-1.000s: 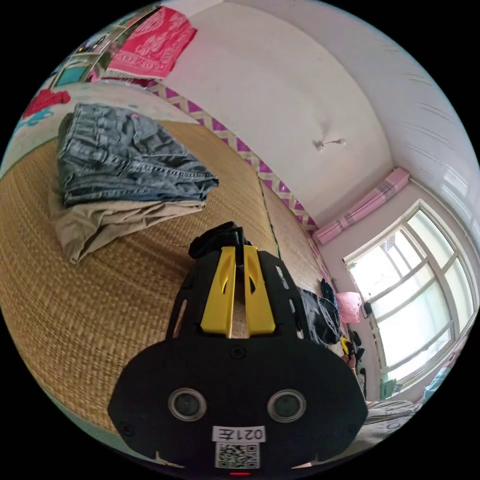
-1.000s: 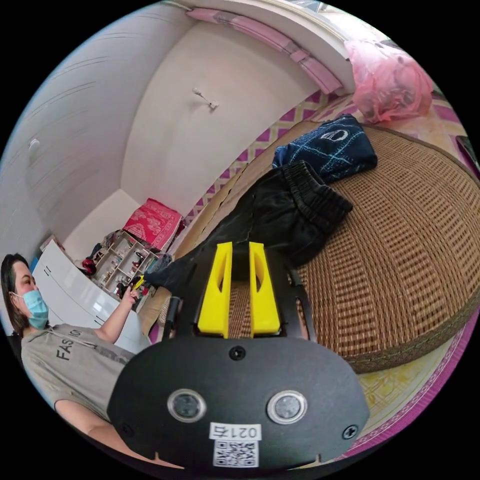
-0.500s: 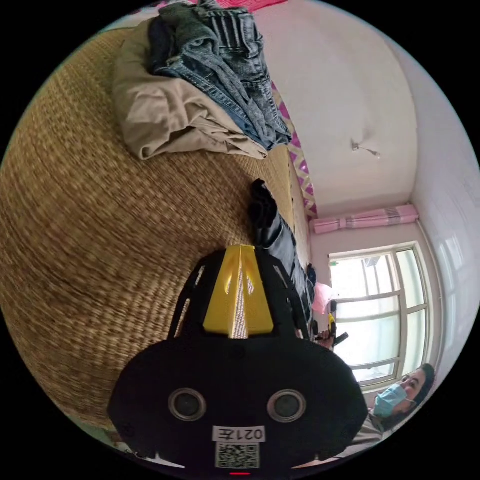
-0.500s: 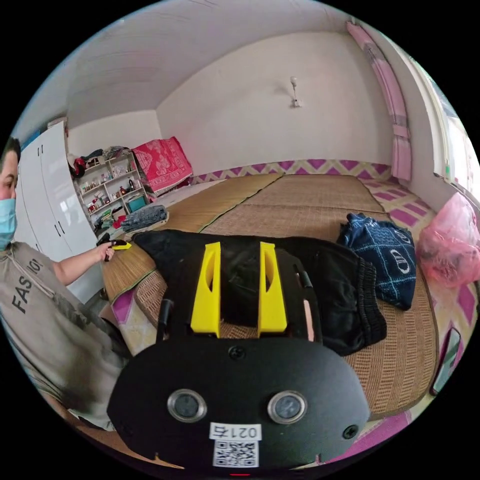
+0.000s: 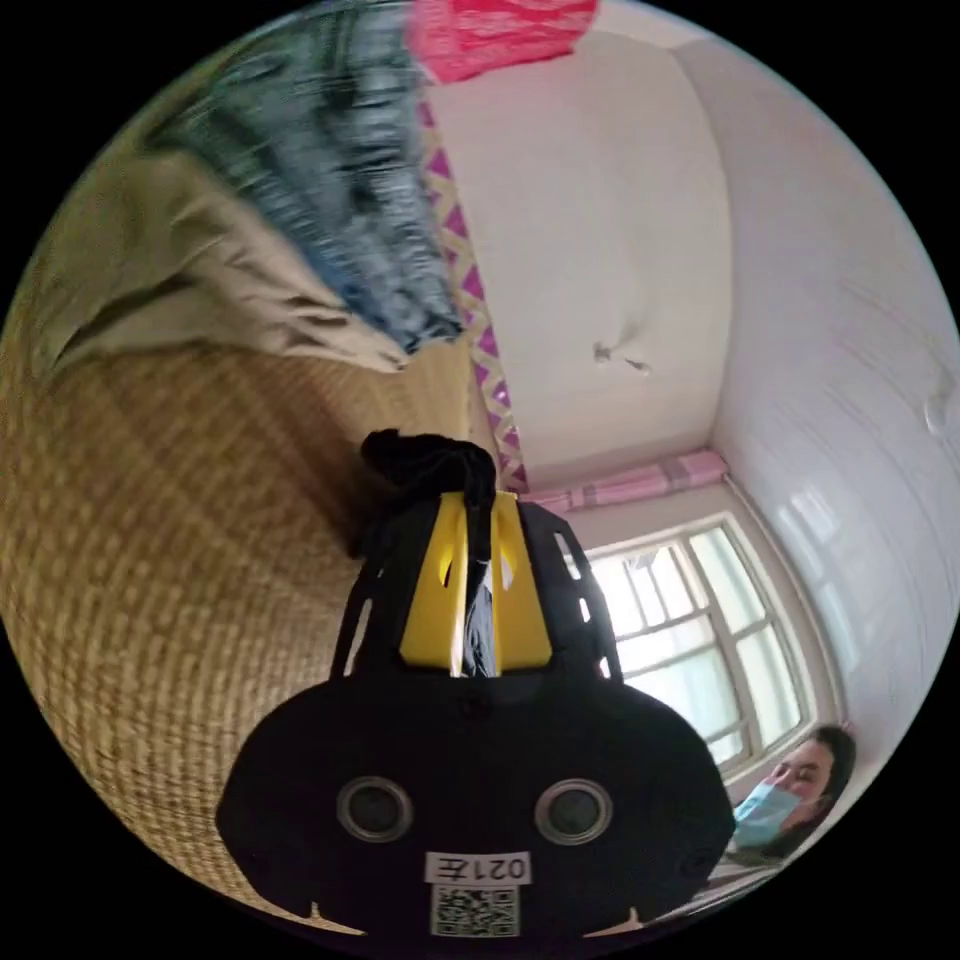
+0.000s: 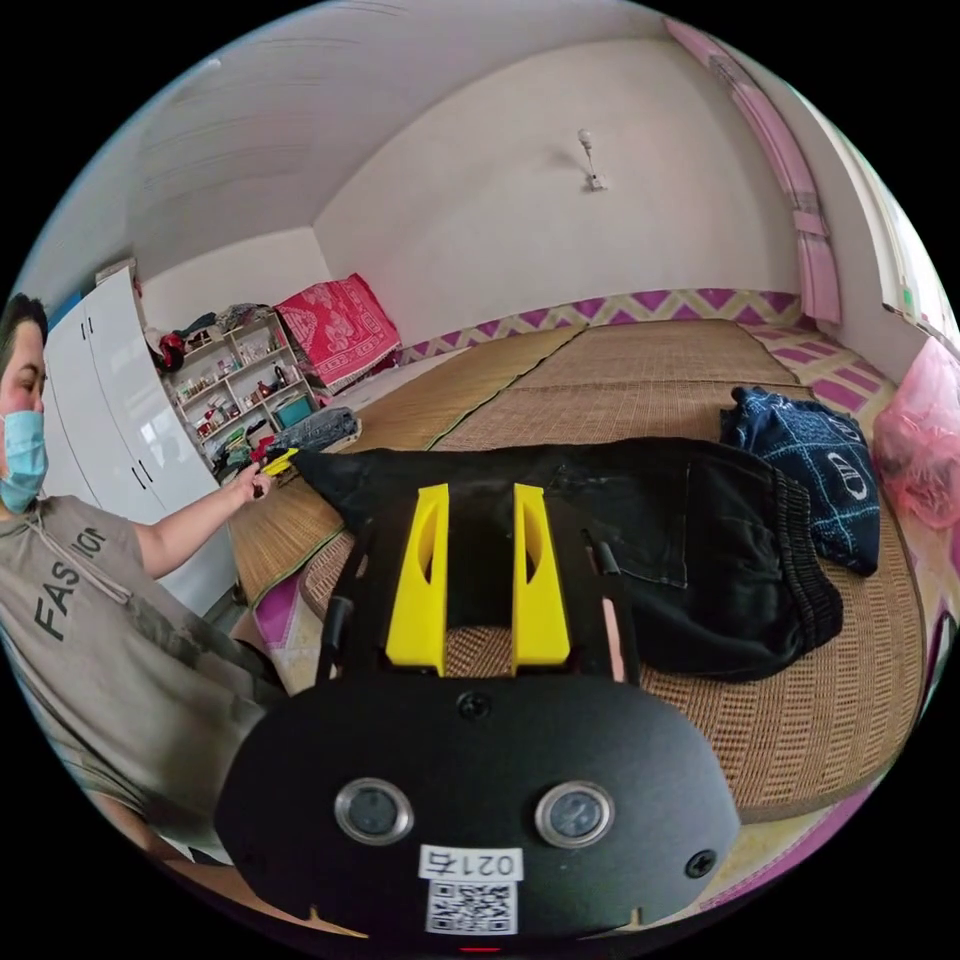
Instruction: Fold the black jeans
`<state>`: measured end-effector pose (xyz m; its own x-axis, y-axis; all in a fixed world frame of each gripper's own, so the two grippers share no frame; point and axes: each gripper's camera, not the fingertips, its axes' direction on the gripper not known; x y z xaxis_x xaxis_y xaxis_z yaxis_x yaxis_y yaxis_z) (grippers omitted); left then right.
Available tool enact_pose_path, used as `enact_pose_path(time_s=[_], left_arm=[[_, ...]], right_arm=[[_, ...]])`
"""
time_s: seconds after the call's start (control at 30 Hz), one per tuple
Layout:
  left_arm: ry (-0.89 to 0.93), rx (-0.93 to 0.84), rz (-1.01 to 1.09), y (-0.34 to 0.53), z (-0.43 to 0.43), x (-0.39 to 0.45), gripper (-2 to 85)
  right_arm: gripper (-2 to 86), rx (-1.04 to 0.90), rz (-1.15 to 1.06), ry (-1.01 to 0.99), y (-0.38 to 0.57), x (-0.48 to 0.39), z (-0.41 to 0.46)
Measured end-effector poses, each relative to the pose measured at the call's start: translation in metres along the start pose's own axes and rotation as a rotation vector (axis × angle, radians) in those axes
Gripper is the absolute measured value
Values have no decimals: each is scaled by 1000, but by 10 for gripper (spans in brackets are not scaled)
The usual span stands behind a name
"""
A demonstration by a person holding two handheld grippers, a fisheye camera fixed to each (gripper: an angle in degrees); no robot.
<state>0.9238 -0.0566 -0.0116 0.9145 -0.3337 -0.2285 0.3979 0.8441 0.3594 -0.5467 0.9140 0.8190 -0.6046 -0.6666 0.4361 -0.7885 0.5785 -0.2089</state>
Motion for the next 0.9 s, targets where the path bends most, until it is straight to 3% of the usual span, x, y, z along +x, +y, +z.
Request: enact_pose_path(time_s=[0.1,0.17,0.23,0.27,0.3,0.37,0.43,0.5,0.73,0.8,0.9], left_arm=[[4,-73,321,-14,18,93,16],[-119,-69,444,-7,20,120,17],[-262,-92,309,-7,19,89,16],[-294,-129,128,-5,14,43,14],[-289,-122,-42,4,0,-5,12],[-234,-109,-154,20,-16,-50,9],[-177,-91,-118,29,-20,-55,6],[-265,-102,-63,33,-12,-37,4],[-290,-111,-8,36,2,-16,8],[-329,-11,102,42,-17,13,4],[-460,-14,368,53,-13,84,4]], right_arm=[[92,-12,9,15,2,-4,-1],[90,-5,27,11,4,-5,-1],[89,-3,50,-6,8,-6,4],[89,-7,53,-7,9,-6,6],[88,-17,57,-7,11,-7,11],[86,-35,69,-8,12,-8,20],[80,-49,88,-27,7,-7,29],[77,-58,90,-38,-2,-7,35],[87,-170,-1,53,-70,-13,76],[95,-228,-35,120,-93,-8,93],[96,-333,-163,270,-137,2,123]])
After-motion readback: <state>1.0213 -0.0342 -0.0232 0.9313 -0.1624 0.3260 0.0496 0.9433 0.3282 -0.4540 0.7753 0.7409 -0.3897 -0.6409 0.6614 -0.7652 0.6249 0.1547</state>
